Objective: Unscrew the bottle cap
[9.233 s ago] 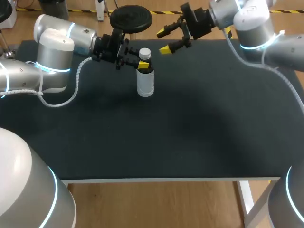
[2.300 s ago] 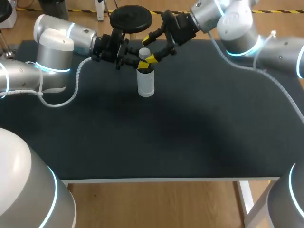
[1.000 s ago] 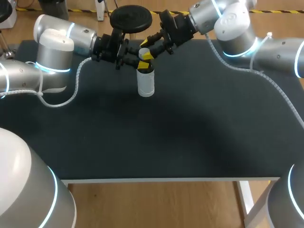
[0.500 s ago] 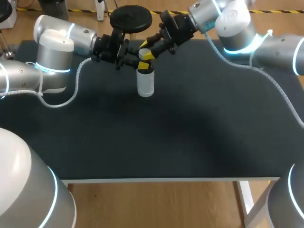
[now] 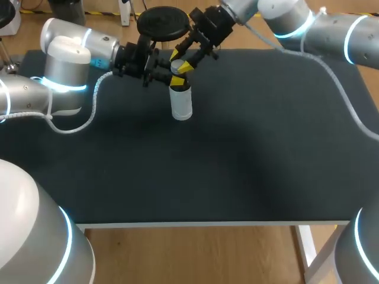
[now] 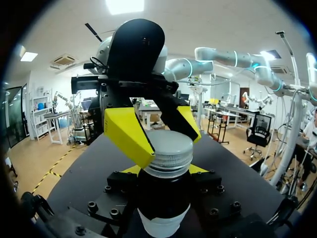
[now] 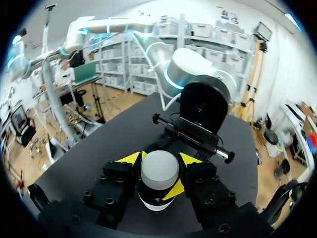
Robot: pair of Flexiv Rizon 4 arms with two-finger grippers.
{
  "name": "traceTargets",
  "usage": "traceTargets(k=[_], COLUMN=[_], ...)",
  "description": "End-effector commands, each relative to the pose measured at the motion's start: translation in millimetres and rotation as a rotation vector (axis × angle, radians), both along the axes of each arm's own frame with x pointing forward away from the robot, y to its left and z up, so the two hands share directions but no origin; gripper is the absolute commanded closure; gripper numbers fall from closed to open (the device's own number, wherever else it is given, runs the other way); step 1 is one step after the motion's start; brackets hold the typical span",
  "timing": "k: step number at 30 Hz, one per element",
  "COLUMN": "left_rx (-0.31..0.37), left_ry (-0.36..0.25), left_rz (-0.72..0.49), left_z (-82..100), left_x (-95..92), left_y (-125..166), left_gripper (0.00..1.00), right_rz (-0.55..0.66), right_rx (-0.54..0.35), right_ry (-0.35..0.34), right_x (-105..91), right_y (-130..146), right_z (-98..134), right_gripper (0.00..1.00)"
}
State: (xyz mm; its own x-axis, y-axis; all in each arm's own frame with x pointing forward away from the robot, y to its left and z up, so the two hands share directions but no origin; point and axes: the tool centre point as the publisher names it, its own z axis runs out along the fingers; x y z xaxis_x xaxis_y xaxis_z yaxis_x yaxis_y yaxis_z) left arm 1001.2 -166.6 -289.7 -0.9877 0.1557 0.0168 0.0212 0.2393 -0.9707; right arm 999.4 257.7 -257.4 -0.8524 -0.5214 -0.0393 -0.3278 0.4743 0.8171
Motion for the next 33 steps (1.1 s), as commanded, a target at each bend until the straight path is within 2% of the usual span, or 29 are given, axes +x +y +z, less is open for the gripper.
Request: traceTargets(k=[1,8,22,29,33], left_rx=[0.0,0.0,0.0,0.0,0.0], left_ry=[0.001,0.001,0.001,0.001,0.001], left_rz=[-0.004,-0.004,-0.004,-0.004,-0.004], left_z=[0.5,0.5,0.5,0.5,0.5], left_x=[-0.1,-0.1,-0.1,-0.1,-0.1], left_y=[-4,-4,-4,-4,-4], left_gripper=[1.0,1.0,1.0,1.0,1.0], right_rz=[0.284,0.451,0.69,0.767,0.797], right_rx=[-0.094,-0.085,-0.063,-0.048,-0.072], right_ry=[0.113,0.115,0.092,0.082,0.101], right_x=[5.8,2.4,3.2,5.3,7.4], right_y=[9,10,-4,-9,-9], right_z=[3,1,-1,-1,-2], right_gripper=[1.0,1.0,1.0,1.0,1.0])
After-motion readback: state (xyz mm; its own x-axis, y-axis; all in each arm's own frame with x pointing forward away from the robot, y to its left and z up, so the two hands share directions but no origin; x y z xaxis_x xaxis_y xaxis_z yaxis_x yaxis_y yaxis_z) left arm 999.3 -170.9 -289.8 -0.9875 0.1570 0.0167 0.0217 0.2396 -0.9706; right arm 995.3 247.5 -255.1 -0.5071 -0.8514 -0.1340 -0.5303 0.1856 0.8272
